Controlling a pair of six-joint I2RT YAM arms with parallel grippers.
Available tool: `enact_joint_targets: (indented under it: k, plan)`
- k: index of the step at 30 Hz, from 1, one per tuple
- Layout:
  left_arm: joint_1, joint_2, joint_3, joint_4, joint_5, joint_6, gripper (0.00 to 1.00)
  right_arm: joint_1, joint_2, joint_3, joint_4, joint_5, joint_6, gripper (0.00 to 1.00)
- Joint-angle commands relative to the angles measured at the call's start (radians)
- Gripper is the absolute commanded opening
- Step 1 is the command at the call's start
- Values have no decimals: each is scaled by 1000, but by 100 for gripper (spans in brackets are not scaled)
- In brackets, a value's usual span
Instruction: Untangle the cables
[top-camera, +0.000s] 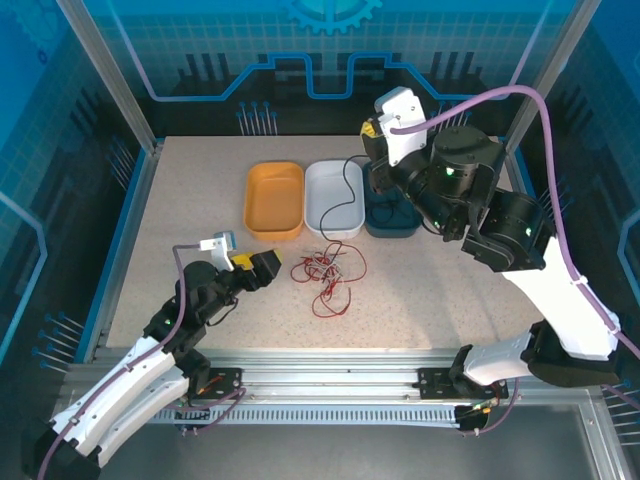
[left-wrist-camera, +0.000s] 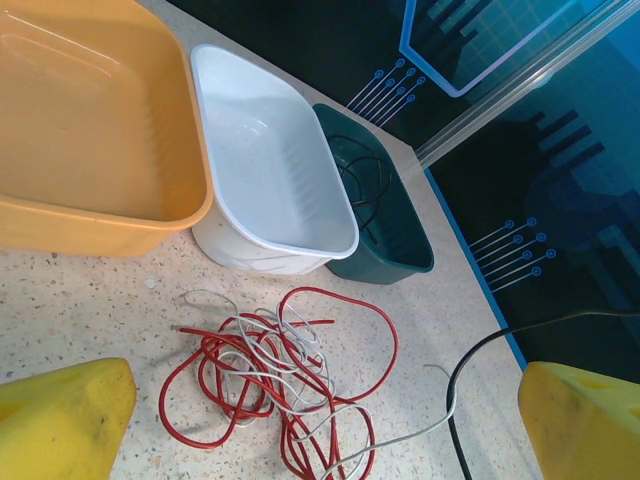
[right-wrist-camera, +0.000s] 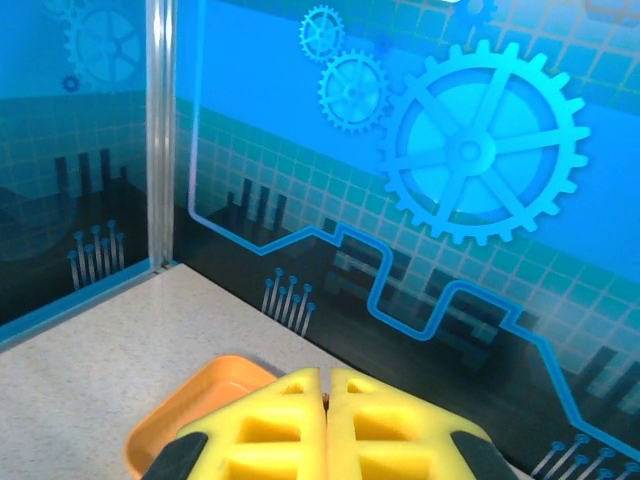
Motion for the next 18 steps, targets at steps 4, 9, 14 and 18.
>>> enact_joint_targets:
  k: [4,9,14,18]
  plan:
    - [6,13,-6,-12,-18,-25,99,70,78,37,35,123,-118,0]
    - [6,38,-3,0,-5,-34,99,95,102,-39,95,210,-163,0]
    - [6,58,6,-1,5,-26,99,95,112,-105,169,281,-213,0]
    - [6,73,0,12,10,-39,99,79,106,-162,169,275,-186,0]
